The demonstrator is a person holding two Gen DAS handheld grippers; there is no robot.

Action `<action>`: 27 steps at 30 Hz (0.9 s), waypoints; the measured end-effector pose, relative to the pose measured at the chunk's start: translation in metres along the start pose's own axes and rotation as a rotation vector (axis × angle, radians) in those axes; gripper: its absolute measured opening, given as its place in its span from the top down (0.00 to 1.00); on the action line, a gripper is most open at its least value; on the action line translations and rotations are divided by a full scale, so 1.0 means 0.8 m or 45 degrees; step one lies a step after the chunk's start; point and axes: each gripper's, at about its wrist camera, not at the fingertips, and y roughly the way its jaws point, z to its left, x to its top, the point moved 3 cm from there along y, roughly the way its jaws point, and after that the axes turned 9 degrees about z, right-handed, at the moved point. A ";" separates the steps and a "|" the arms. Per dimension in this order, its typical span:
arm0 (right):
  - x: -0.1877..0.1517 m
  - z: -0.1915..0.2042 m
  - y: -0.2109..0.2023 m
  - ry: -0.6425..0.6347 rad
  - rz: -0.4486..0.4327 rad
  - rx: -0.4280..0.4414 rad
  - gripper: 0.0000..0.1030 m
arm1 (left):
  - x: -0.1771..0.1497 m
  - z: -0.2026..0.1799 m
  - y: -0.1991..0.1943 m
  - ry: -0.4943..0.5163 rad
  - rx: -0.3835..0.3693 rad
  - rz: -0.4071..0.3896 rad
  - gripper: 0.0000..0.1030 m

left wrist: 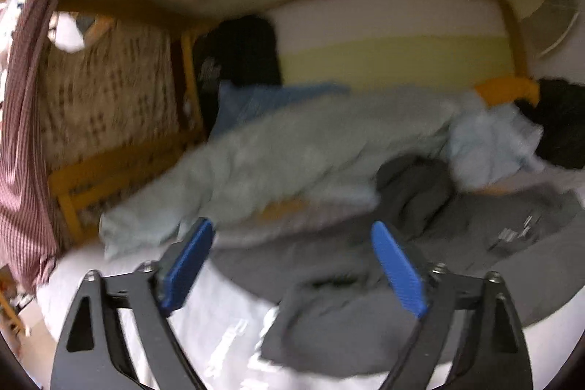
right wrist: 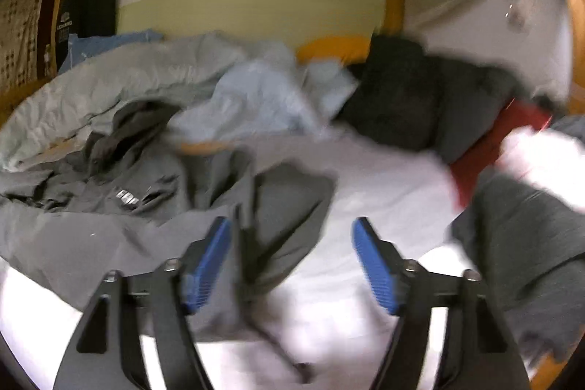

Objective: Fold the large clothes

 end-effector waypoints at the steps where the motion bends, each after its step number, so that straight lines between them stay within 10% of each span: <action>1: -0.001 -0.004 -0.011 -0.005 -0.066 -0.032 0.13 | 0.012 -0.013 -0.013 -0.016 -0.023 -0.049 0.00; 6: -0.004 -0.014 -0.020 -0.001 -0.049 -0.068 0.12 | 0.010 -0.088 -0.032 -0.012 -0.178 -0.008 0.00; 10: -0.016 -0.022 -0.008 0.039 0.037 -0.023 0.00 | -0.038 -0.157 -0.038 0.087 -0.092 -0.021 0.00; 14: -0.028 -0.028 0.013 0.011 0.098 -0.103 0.00 | -0.052 -0.181 -0.039 -0.105 -0.391 0.107 0.00; 23: -0.024 -0.038 0.006 0.031 0.039 -0.092 0.00 | -0.056 -0.233 -0.054 0.084 -0.278 0.027 0.00; 27: -0.030 -0.039 0.018 0.004 0.079 -0.168 0.00 | -0.059 -0.251 -0.050 0.076 -0.635 0.176 0.00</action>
